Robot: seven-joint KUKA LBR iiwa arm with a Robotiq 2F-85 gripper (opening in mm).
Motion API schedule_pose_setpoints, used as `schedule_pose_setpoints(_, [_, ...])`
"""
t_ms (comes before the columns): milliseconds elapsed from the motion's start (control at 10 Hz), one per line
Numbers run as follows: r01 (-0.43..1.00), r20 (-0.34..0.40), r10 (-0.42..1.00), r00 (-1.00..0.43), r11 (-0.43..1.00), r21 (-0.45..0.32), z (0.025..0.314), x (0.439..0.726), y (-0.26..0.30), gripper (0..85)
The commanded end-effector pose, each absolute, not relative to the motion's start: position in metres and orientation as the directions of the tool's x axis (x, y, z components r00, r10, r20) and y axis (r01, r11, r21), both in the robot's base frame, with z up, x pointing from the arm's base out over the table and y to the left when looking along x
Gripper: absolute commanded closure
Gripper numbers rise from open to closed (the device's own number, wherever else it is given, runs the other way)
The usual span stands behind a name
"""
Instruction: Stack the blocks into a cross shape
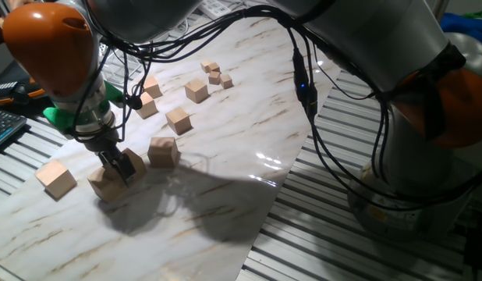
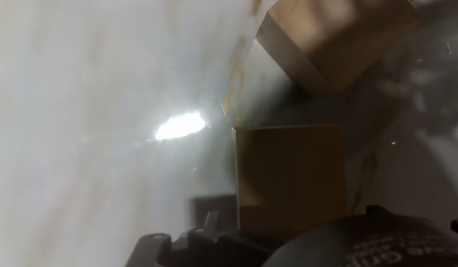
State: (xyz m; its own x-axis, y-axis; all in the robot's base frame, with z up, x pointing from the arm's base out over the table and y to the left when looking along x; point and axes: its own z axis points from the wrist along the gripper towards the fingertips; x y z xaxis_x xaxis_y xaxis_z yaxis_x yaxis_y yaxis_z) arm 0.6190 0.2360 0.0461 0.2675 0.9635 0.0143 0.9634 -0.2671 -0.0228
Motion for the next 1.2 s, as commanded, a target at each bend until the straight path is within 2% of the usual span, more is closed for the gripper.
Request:
schedule_pose_setpoints(0, [0.963,0.014,0.963,0.268,-0.267,-0.023,0.0460,0.6191,0.2360,0.0])
schedule_pose_setpoints(100, [0.964,0.016,0.964,0.266,-0.266,-0.022,0.0459,0.6191,0.2360,17.0])
schedule_pose_setpoints(600, [0.969,0.019,0.969,0.245,-0.245,-0.020,0.0459,0.6187,0.2359,17.0])
schedule_pose_setpoints(700, [0.972,0.021,0.971,0.236,-0.236,-0.011,0.0461,0.6182,0.2356,34.0])
schedule_pose_setpoints(800, [0.973,0.023,0.972,0.232,-0.232,-0.002,0.0463,0.6178,0.2353,68.0])
schedule_pose_setpoints(900, [0.973,0.025,0.973,0.229,-0.229,0.004,0.0462,0.6174,0.2352,85.0])
schedule_pose_setpoints(1100, [0.974,0.026,0.974,0.226,-0.226,0.010,0.0462,0.6169,0.2353,85.0])
